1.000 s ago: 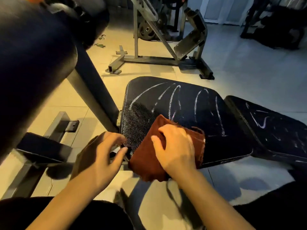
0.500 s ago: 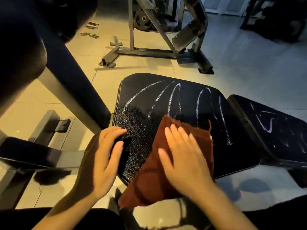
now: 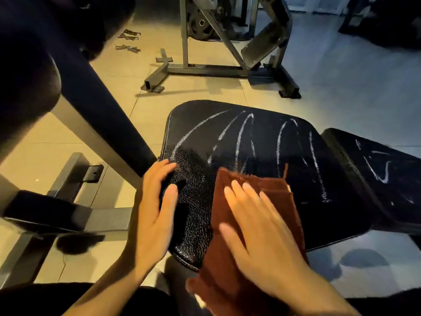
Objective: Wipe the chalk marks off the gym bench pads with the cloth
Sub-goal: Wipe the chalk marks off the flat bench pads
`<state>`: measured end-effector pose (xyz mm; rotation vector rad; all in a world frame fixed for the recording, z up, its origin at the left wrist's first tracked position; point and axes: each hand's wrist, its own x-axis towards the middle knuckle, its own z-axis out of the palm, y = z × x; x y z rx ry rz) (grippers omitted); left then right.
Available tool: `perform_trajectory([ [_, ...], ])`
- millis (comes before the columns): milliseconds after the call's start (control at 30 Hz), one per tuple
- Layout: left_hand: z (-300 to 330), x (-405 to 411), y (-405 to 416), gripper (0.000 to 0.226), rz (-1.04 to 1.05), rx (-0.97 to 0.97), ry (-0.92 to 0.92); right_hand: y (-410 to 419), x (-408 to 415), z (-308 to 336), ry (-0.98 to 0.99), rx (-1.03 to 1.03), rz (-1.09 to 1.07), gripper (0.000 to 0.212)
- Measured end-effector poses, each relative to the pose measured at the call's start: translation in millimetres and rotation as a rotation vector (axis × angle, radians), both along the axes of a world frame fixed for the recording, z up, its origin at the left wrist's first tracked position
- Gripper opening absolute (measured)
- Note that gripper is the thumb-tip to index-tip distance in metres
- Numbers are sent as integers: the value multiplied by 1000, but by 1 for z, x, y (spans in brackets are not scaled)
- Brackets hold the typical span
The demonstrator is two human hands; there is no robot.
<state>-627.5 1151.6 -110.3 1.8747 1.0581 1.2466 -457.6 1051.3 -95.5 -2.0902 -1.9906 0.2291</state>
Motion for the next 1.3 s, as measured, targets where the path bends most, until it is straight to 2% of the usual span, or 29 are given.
perform_trajectory([
  [100, -4, 4, 0, 35, -11, 5, 12, -18, 8, -1, 11, -6, 12, 72],
  [200, -5, 9, -5, 33, -15, -12, 8, 14, 25, 5, -37, -50, -81, 80],
  [300, -7, 10, -7, 33, 37, 16, -40, 58, 25, 5, -79, -52, -194, 79],
  [367, -10, 11, -7, 35, 64, 45, -77, 78, -1, 5, -55, -36, -108, 83],
  [433, -9, 13, -8, 38, 55, 13, -180, 88, -32, 5, -55, -2, 68, 88],
  [500, -7, 14, -9, 39, 42, -40, -268, 88, -46, 7, -55, -14, 207, 77],
  [567, -7, 12, -10, 40, 45, -70, -276, 82, -36, 9, -19, -21, 239, 71],
  [633, -10, 6, -7, 42, 51, -97, -276, 70, -13, 6, -6, -8, 148, 80],
  [700, -12, -1, -4, 41, 49, -71, -250, 54, 18, -1, -46, -28, -36, 85],
  [800, -13, 2, -6, 39, 25, -105, -249, 33, 61, 0, -133, -119, -312, 71],
  [867, -12, 8, -10, 37, 30, -78, -205, 27, 66, 2, -150, -127, -375, 69],
  [933, -12, 11, -11, 36, 48, -30, -175, 30, 46, 5, -151, -94, -313, 78],
  [1000, -13, 12, -9, 36, 69, -20, -187, 40, 10, 6, -95, -42, -133, 83],
  [1133, -16, 10, -8, 36, 57, -45, -192, 58, -49, 7, -7, -14, 149, 75],
  [1233, -14, 5, -8, 35, 45, -73, -172, 48, -24, 4, 0, 23, 149, 77],
  [1300, -11, 3, -11, 39, 31, -29, -137, 33, 15, -1, -40, 6, 2, 81],
])
